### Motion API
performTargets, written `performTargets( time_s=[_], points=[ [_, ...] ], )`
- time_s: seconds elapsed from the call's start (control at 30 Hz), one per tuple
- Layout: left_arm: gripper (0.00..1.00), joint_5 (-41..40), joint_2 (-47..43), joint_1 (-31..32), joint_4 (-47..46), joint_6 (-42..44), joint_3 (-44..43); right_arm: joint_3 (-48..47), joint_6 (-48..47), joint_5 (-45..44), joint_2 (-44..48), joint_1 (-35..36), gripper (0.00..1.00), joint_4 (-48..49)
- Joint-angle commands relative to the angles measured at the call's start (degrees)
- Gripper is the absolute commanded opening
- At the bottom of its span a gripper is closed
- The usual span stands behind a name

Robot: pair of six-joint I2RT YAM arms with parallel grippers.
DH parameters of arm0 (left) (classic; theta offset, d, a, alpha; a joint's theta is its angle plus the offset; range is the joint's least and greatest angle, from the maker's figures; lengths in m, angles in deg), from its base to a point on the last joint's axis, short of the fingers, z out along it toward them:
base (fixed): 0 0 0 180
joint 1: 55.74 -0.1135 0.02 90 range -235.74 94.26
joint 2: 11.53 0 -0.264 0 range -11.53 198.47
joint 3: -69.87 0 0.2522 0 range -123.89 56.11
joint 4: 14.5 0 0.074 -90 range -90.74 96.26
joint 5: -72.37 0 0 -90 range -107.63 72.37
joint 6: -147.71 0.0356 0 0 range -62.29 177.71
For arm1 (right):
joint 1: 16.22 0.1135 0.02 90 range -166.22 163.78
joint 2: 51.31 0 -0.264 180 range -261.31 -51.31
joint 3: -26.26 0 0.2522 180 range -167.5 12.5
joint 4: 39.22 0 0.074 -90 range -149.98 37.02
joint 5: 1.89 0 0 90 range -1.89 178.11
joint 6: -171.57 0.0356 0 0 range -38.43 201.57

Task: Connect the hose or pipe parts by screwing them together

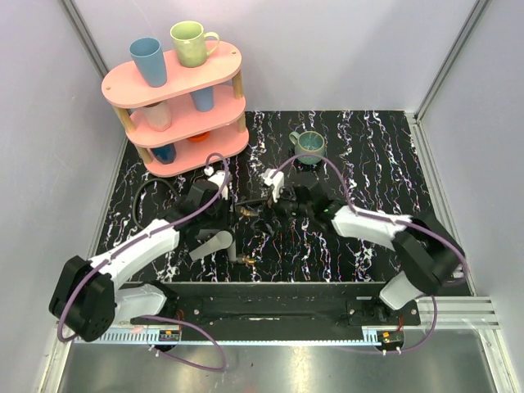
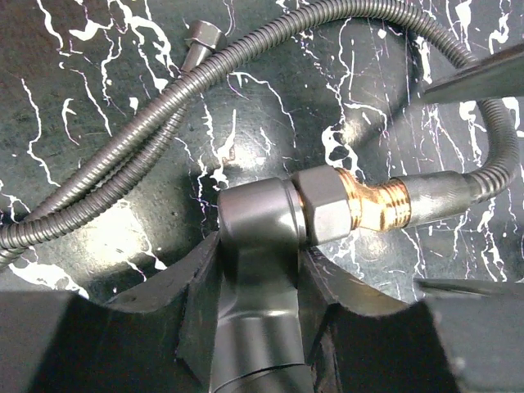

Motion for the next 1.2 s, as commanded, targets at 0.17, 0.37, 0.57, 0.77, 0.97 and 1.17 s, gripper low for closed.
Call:
performTargets(
  time_s=[0.17, 0.37, 0.57, 0.77, 0.97, 1.17],
  points=[
    [0.0, 4.27, 9.5, 0.2, 2.51, -1.22, -14.44, -2.33, -1.02, -27.05, 17.88, -0.27, 1.0, -15.94],
    [0.0, 5.58, 18.79, 0.2, 4.17, -1.74, -20.76, -4.27, 9.22, -30.84, 21.04, -0.27, 1.0, -17.27],
    [0.14, 6.46, 26.37, 0.2, 5.58, -2.54, -25.69, -5.15, 22.61, -34.27, 22.11, -0.27, 1.0, -13.57],
    [0.3, 8.31, 30.59, 0.2, 6.81, -3.06, -27.72, -6.91, 23.15, -39.8, 22.72, -0.18, 1.0, -15.94],
    [0.76, 9.8, 29.81, 0.2, 7.33, -1.84, -30.7, -7.61, 21.84, -42.09, 23.95, -0.27, 1.0, -20.77],
    [0.99, 10.77, 23.42, 0.29, 10.94, -0.34, -35.1, -9.98, 17.8, -42.62, 23.77, -0.18, 1.0, -25.07]
  ],
)
